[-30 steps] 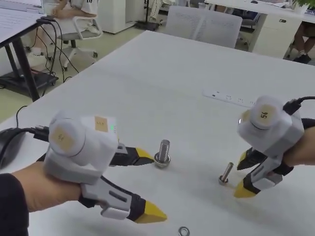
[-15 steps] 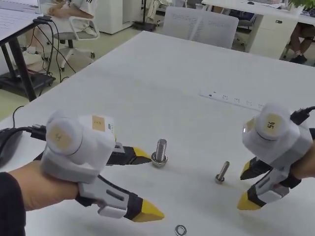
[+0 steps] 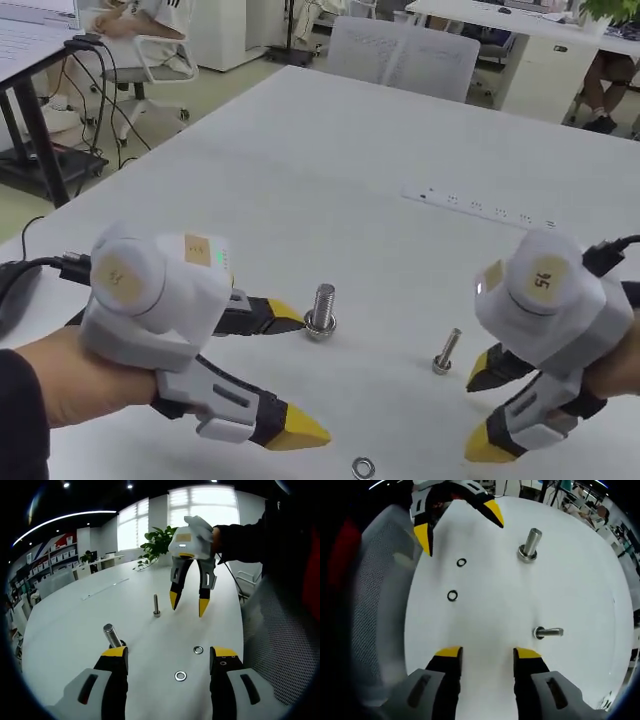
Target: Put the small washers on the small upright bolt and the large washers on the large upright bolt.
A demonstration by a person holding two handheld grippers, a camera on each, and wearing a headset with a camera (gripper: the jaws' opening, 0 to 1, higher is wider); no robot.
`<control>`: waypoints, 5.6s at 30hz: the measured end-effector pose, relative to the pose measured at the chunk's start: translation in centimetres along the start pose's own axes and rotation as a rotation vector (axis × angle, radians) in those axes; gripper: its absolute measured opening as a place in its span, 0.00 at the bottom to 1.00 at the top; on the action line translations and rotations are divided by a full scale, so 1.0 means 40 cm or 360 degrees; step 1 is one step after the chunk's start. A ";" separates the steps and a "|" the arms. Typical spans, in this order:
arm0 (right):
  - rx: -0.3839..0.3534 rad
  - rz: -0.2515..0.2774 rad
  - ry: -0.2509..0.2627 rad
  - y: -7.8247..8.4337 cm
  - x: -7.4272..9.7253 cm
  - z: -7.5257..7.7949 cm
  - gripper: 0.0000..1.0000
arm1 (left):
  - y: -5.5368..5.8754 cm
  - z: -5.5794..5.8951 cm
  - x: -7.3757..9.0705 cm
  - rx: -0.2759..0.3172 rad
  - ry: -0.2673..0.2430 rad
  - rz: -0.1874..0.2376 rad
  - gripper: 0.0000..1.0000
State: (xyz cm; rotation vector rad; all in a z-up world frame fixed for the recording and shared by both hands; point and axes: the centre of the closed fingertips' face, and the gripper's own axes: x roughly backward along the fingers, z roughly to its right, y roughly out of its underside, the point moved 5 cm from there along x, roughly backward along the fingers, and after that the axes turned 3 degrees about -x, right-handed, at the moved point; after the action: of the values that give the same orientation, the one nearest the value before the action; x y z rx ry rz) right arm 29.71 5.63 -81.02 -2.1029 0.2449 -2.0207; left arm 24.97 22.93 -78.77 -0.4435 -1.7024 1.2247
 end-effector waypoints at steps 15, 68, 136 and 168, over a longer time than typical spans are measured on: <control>0.0183 0.0012 -0.0077 -0.081 -0.039 -0.084 0.39 | -0.002 0.001 0.005 -0.0007 -0.0006 0.0007 0.65; 0.0497 -0.0005 -0.0063 -0.167 -0.100 -0.122 0.15 | -0.009 -0.002 0.012 -0.0001 -0.0027 0.0024 0.63; 0.0041 0.0026 0.0122 -0.001 0.078 -0.003 0.13 | -0.009 0.004 0.009 -0.0003 -0.0014 0.0019 0.63; 0.0084 0.0092 0.0295 -0.072 0.149 0.142 0.13 | -0.001 -0.002 0.010 0.0005 -0.0015 0.0004 0.63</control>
State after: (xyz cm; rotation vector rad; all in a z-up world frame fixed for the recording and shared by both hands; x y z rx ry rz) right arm 35.55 7.05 -74.69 -1.8572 0.2749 -2.1647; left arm 24.86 23.24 -78.55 -0.4387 -1.7083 1.2330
